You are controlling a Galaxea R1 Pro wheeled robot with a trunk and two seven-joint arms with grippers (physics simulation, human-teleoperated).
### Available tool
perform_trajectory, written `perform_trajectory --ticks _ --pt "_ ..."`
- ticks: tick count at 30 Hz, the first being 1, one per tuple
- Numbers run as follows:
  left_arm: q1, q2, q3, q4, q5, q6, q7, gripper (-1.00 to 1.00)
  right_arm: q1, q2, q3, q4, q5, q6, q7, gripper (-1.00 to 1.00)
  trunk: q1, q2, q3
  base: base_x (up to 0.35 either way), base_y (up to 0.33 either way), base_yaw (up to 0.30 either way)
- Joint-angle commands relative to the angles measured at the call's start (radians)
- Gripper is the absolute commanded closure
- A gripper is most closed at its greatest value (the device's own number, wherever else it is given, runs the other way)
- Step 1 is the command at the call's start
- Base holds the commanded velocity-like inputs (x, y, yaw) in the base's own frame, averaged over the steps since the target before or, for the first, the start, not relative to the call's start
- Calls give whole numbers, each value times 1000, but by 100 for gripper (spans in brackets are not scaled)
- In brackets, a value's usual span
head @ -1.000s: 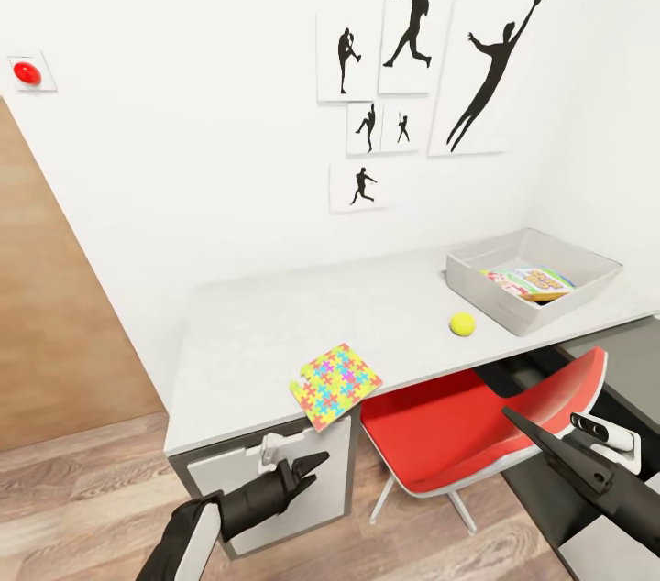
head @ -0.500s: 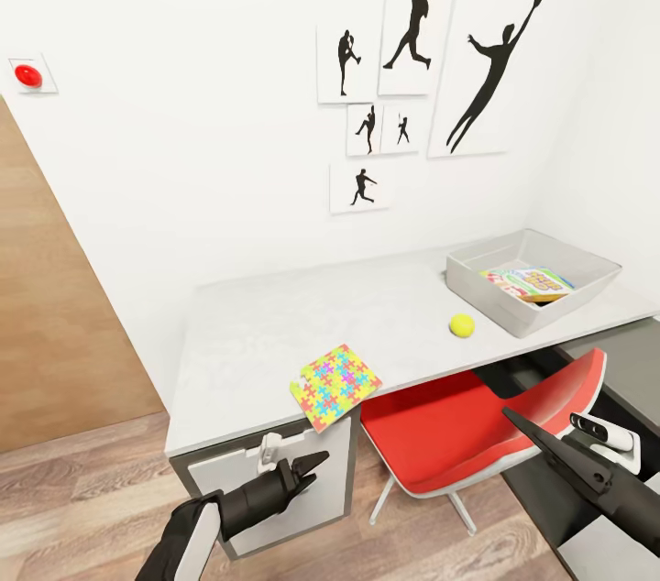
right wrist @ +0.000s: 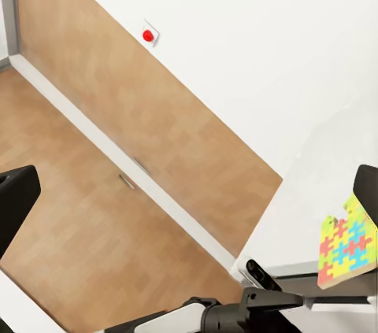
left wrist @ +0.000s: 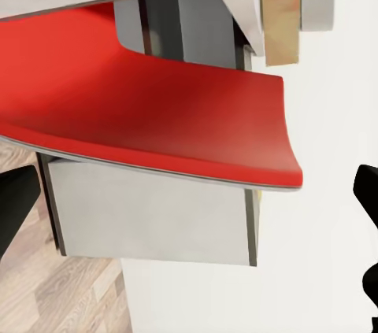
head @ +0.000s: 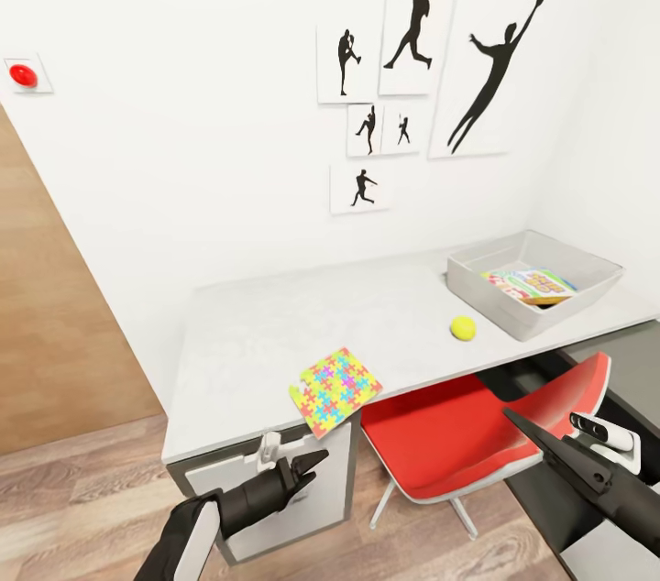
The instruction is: Put all the toys in the child's room - the three board games (two on the bed and one on the table), the two jigsaw puzzles on the table, and the tennis ball on the table - inside the toy box on the table in the child's room.
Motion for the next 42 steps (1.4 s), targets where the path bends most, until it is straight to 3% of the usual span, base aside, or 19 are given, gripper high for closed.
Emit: perform_trajectory --ticks 1,42 --pt "-1 -1 3 0 1 6 -2 -100 0 0 0 0 -5 8 -1 -100 0 0 -1 86 0 0" --pt "0 -1 4 0 1 6 -5 -100 0 0 0 0 -5 8 -1 -100 0 0 -1 51 0 0"
